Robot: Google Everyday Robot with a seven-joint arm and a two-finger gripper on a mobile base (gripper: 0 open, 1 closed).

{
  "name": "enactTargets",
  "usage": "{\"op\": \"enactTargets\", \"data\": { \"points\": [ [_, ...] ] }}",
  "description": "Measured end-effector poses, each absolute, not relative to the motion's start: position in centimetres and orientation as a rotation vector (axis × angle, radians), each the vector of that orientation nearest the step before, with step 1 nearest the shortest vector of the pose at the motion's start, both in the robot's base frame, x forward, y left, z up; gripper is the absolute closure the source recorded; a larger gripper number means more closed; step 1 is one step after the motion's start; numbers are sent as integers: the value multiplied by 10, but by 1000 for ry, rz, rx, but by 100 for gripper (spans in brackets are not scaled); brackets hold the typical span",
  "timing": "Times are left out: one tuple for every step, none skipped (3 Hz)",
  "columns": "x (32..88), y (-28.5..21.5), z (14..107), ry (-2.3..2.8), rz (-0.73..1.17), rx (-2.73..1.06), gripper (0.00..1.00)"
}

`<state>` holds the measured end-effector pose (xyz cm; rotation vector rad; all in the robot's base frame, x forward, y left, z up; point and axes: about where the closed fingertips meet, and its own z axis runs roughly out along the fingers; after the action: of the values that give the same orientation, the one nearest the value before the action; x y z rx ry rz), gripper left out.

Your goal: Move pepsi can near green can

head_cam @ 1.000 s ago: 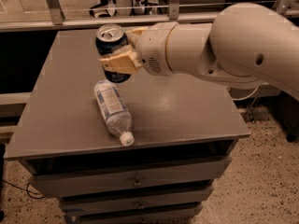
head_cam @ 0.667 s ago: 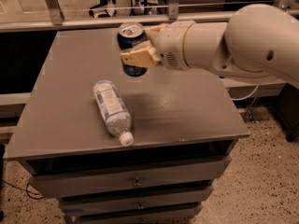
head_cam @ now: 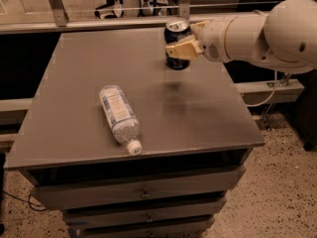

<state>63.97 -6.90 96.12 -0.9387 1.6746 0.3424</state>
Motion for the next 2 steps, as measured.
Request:
{"op": "enactTargets", "data": {
  "points": [
    [661,-101,943,1727,309,-901,100],
    [677,-115,927,1737,322,-872,100]
  ]
}}
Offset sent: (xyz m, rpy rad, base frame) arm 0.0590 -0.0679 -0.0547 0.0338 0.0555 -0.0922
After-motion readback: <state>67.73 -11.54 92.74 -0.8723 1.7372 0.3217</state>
